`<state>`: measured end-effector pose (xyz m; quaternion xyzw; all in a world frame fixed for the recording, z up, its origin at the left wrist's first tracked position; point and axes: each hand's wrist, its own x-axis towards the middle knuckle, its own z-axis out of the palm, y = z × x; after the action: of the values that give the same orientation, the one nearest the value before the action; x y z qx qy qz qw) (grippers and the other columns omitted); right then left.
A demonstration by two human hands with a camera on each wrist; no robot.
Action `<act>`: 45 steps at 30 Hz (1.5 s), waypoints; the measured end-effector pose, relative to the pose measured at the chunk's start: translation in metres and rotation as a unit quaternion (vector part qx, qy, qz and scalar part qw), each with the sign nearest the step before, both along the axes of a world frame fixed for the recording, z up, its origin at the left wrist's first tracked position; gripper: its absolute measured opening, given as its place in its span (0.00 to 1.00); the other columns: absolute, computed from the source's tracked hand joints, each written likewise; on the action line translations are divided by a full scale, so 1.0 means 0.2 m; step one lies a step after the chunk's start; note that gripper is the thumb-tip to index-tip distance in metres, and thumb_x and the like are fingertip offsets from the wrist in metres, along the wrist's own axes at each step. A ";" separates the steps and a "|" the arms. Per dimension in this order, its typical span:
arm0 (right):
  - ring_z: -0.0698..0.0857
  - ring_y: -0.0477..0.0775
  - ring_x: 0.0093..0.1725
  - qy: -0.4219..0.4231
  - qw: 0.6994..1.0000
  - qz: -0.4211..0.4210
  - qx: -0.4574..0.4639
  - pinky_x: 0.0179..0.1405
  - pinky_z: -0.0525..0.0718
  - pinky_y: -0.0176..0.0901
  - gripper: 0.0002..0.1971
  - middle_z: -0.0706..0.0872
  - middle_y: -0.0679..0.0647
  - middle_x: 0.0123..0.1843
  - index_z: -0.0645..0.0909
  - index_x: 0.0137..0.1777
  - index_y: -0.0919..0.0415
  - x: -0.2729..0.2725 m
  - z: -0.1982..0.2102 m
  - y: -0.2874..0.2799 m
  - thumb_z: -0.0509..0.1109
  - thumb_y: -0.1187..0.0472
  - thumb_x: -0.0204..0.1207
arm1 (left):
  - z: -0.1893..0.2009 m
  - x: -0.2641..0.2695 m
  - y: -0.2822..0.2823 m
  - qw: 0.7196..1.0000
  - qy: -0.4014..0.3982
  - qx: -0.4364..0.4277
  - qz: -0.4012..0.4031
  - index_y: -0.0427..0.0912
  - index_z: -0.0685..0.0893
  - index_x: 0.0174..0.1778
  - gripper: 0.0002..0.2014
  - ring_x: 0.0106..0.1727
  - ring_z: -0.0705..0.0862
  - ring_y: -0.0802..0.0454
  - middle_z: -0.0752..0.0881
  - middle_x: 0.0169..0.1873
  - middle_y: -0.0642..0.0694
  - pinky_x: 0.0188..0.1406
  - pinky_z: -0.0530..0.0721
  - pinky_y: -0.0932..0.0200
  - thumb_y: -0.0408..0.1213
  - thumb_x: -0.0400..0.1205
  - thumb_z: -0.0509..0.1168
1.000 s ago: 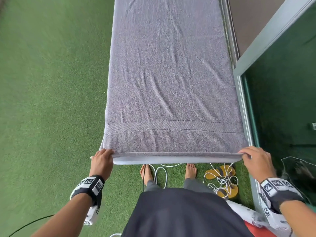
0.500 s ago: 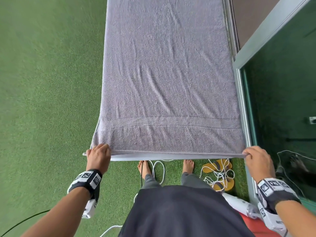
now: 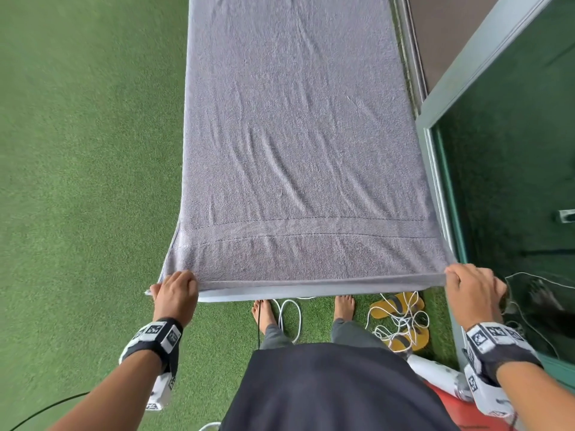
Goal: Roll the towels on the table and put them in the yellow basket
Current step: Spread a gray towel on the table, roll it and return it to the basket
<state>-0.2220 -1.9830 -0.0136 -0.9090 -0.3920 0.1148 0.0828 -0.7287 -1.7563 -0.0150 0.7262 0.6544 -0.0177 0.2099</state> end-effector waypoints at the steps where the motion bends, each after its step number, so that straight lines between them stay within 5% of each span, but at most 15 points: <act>1: 0.73 0.57 0.51 0.002 1.000 -0.010 -0.007 0.58 0.63 0.54 0.15 0.86 0.55 0.50 0.84 0.46 0.54 0.00 -0.01 0.03 0.54 0.57 0.85 | -0.01 0.01 0.00 1.000 0.006 -0.006 0.007 0.46 0.73 0.34 0.08 0.40 0.76 0.48 0.78 0.33 0.51 0.47 0.60 0.50 0.40 0.78 0.52; 3: 0.74 0.61 0.59 0.004 0.999 -0.032 -0.026 0.64 0.63 0.57 0.10 0.83 0.59 0.60 0.83 0.58 0.55 0.00 -0.02 0.07 0.60 0.60 0.84 | -0.02 0.02 0.01 0.999 0.039 -0.014 0.023 0.44 0.74 0.45 0.02 0.47 0.74 0.45 0.78 0.42 0.46 0.51 0.64 0.47 0.34 0.81 0.56; 6: 0.73 0.65 0.65 0.009 0.996 -0.087 -0.012 0.67 0.66 0.63 0.14 0.77 0.62 0.68 0.80 0.65 0.57 -0.04 -0.01 0.10 0.66 0.60 0.80 | -0.02 0.03 -0.01 0.994 0.079 0.001 0.070 0.46 0.73 0.59 0.12 0.57 0.69 0.43 0.73 0.57 0.41 0.60 0.66 0.42 0.35 0.81 0.62; 9: 0.74 0.64 0.62 0.034 0.997 -0.053 0.046 0.62 0.74 0.64 0.12 0.77 0.62 0.64 0.80 0.60 0.60 -0.13 0.02 0.11 0.69 0.65 0.77 | -0.01 0.08 -0.10 0.995 0.037 0.036 0.091 0.44 0.75 0.58 0.17 0.53 0.66 0.48 0.73 0.55 0.42 0.55 0.67 0.46 0.28 0.75 0.65; 13: 0.78 0.59 0.61 0.095 0.992 0.081 0.002 0.58 0.84 0.63 0.16 0.75 0.52 0.64 0.83 0.60 0.57 -0.22 -0.08 0.08 0.76 0.64 0.72 | -0.04 0.09 -0.19 0.999 0.000 0.028 0.023 0.42 0.78 0.55 0.15 0.51 0.68 0.51 0.77 0.53 0.45 0.54 0.73 0.50 0.30 0.74 0.70; 21: 0.79 0.58 0.59 0.067 0.992 0.106 -0.007 0.51 0.87 0.61 0.19 0.80 0.54 0.62 0.84 0.59 0.59 -0.20 -0.12 0.10 0.73 0.74 0.69 | -0.02 0.09 -0.07 0.993 -0.042 0.091 0.064 0.33 0.85 0.48 0.07 0.45 0.78 0.41 0.85 0.44 0.37 0.47 0.72 0.54 0.21 0.76 0.69; 26: 0.82 0.62 0.53 0.056 0.996 0.047 0.042 0.52 0.84 0.57 0.14 0.88 0.58 0.53 0.88 0.52 0.62 -0.16 -0.09 0.15 0.71 0.76 0.70 | -0.01 0.06 -0.05 0.990 -0.068 0.081 0.093 0.36 0.91 0.47 0.11 0.45 0.83 0.41 0.89 0.45 0.39 0.45 0.78 0.51 0.20 0.76 0.67; 30: 0.82 0.61 0.42 0.027 0.996 0.072 0.039 0.48 0.79 0.55 0.10 0.89 0.56 0.40 0.88 0.40 0.60 -0.13 -0.04 0.19 0.71 0.74 0.69 | 0.00 0.02 -0.05 0.994 -0.041 0.102 0.013 0.39 0.88 0.36 0.07 0.36 0.77 0.48 0.87 0.34 0.44 0.43 0.73 0.50 0.24 0.75 0.70; 34: 0.72 0.56 0.32 -0.012 0.995 0.095 -0.014 0.43 0.62 0.49 0.17 0.75 0.46 0.24 0.73 0.27 0.54 -0.08 -0.04 0.19 0.53 0.58 0.77 | 0.01 0.02 -0.01 0.997 0.052 0.053 -0.024 0.48 0.77 0.33 0.14 0.37 0.75 0.51 0.80 0.30 0.55 0.53 0.63 0.48 0.41 0.81 0.50; 36: 0.73 0.55 0.33 -0.006 0.996 0.076 -0.036 0.46 0.62 0.49 0.16 0.77 0.47 0.28 0.74 0.33 0.52 -0.05 -0.07 0.20 0.52 0.57 0.82 | 0.01 0.05 0.02 0.998 0.057 0.017 -0.029 0.49 0.75 0.40 0.11 0.38 0.77 0.51 0.80 0.32 0.54 0.55 0.62 0.47 0.41 0.80 0.46; 40: 0.76 0.59 0.51 -0.044 0.998 0.026 -0.033 0.60 0.65 0.56 0.06 0.81 0.54 0.52 0.77 0.51 0.50 -0.06 -0.07 0.20 0.59 0.52 0.84 | -0.01 0.08 0.07 0.996 0.080 0.040 0.016 0.49 0.71 0.63 0.14 0.53 0.72 0.47 0.75 0.51 0.45 0.62 0.64 0.43 0.36 0.81 0.58; 42: 0.75 0.60 0.54 -0.036 0.999 0.016 0.010 0.59 0.65 0.56 0.11 0.79 0.56 0.56 0.78 0.53 0.54 -0.10 -0.04 0.20 0.56 0.51 0.86 | 0.01 0.12 0.05 0.995 0.036 0.075 0.050 0.47 0.72 0.59 0.12 0.50 0.71 0.47 0.73 0.50 0.45 0.57 0.68 0.44 0.34 0.81 0.57; 45: 0.75 0.57 0.49 0.026 0.993 0.088 0.070 0.54 0.72 0.54 0.12 0.78 0.53 0.49 0.79 0.50 0.58 -0.20 -0.03 0.17 0.57 0.53 0.82 | 0.01 0.17 -0.05 0.994 -0.049 0.098 -0.019 0.44 0.72 0.49 0.09 0.42 0.70 0.50 0.73 0.42 0.48 0.45 0.72 0.52 0.30 0.74 0.57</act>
<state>-0.2620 -1.9487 -0.0206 -0.8595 -0.4756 0.1174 0.1462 -0.6949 -1.7671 -0.0135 0.7553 0.6283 0.0782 0.1695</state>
